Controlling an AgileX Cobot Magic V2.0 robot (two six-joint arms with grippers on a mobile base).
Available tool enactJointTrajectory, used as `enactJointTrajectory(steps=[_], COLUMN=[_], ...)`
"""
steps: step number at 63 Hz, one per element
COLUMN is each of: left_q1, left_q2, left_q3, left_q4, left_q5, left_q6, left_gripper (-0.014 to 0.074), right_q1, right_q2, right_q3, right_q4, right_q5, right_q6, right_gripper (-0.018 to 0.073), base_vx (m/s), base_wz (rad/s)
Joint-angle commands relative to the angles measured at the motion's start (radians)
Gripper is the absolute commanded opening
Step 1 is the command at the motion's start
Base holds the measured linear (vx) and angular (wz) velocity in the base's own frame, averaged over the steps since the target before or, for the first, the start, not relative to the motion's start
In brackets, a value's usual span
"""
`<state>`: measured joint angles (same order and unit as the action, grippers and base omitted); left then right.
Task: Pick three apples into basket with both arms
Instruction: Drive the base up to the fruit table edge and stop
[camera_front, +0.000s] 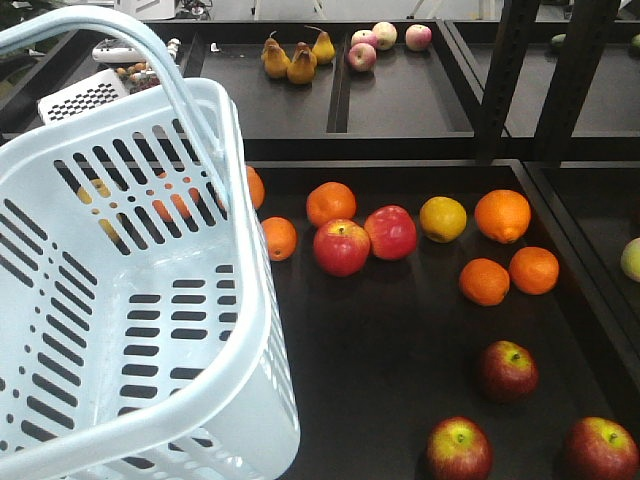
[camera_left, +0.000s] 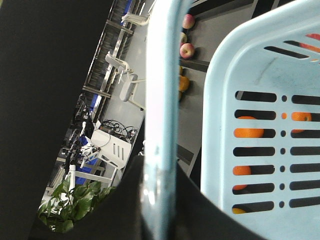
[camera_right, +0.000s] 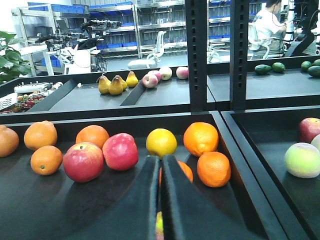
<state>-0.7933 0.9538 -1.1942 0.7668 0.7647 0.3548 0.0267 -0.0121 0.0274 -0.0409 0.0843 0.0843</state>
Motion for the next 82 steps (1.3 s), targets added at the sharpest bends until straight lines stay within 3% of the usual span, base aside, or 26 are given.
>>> enactJointTrajectory(steps=[1, 82], left_q1=[-0.003, -0.003], left_q2=[-0.015, -0.015], left_q3=[-0.030, -0.030], left_q4=[0.032, 0.032], left_q5=[-0.067, -0.069], left_q6=[-0.023, -0.023], left_gripper=[-0.0006, -0.0006], right_q1=[-0.004, -0.004], right_q2=[-0.003, -0.003], right_q3=[0.013, 0.013], right_q4=[-0.003, -0.003], right_q5=[-0.070, -0.070], right_q6=[-0.010, -0.010], right_gripper=[-0.0009, -0.0009], base_vx=[0.00, 0.00], base_wz=[0.00, 0.00])
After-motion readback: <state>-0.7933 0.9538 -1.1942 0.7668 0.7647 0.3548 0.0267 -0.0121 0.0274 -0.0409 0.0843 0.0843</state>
